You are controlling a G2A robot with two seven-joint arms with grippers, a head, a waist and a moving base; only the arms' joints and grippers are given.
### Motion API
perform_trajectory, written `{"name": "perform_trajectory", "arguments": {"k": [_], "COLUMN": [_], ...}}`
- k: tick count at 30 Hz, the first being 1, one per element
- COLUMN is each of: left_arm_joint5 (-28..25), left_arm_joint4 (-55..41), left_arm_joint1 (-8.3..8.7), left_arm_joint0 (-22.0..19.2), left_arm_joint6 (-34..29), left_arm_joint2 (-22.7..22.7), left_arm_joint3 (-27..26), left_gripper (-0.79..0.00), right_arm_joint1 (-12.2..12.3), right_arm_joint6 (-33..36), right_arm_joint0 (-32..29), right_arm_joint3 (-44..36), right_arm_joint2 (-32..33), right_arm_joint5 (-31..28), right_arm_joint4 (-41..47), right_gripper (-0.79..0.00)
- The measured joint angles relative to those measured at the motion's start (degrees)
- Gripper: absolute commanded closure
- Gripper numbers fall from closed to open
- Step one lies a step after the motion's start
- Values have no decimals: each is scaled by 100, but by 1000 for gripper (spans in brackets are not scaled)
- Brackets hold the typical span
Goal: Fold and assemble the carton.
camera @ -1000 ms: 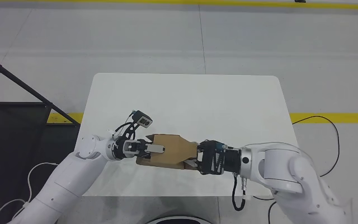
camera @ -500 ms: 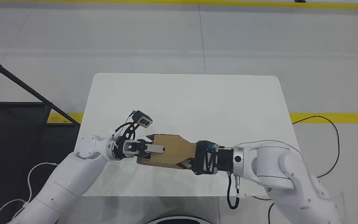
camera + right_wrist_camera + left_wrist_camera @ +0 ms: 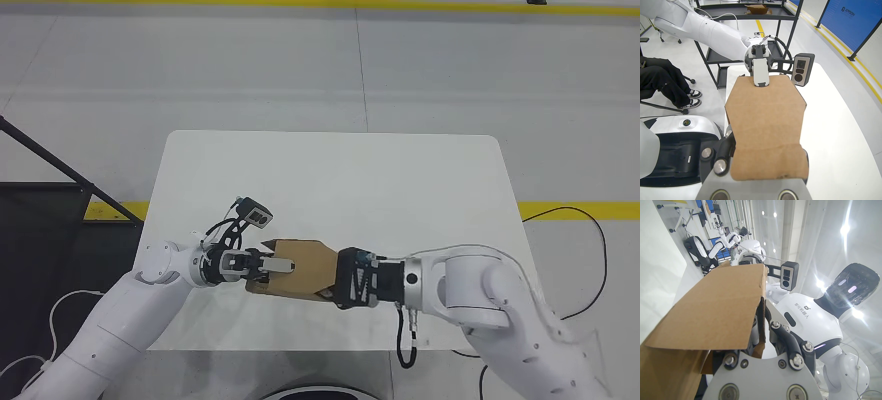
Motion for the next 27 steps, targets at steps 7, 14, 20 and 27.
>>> {"name": "perform_trajectory", "arguments": {"k": [7,14,20,27], "left_arm_joint5": [0,0,0,0], "left_arm_joint4": [0,0,0,0], "left_arm_joint1": [0,0,0,0], "left_arm_joint0": [0,0,0,0], "left_arm_joint6": [0,0,0,0], "left_arm_joint2": [0,0,0,0], "left_arm_joint3": [0,0,0,0], "left_gripper": [0,0,0,0], "right_arm_joint1": [-28,-42,-32,31], "right_arm_joint6": [-24,-59,-55,1], "right_arm_joint0": [73,94,54,-149], "right_arm_joint3": [86,157,141,-17], "right_arm_joint2": [-76,-107,-51,209], "right_arm_joint5": [-31,-103,-126,-99], "right_arm_joint4": [28,93,106,114], "right_gripper": [-234,-240,-246,-246]}}
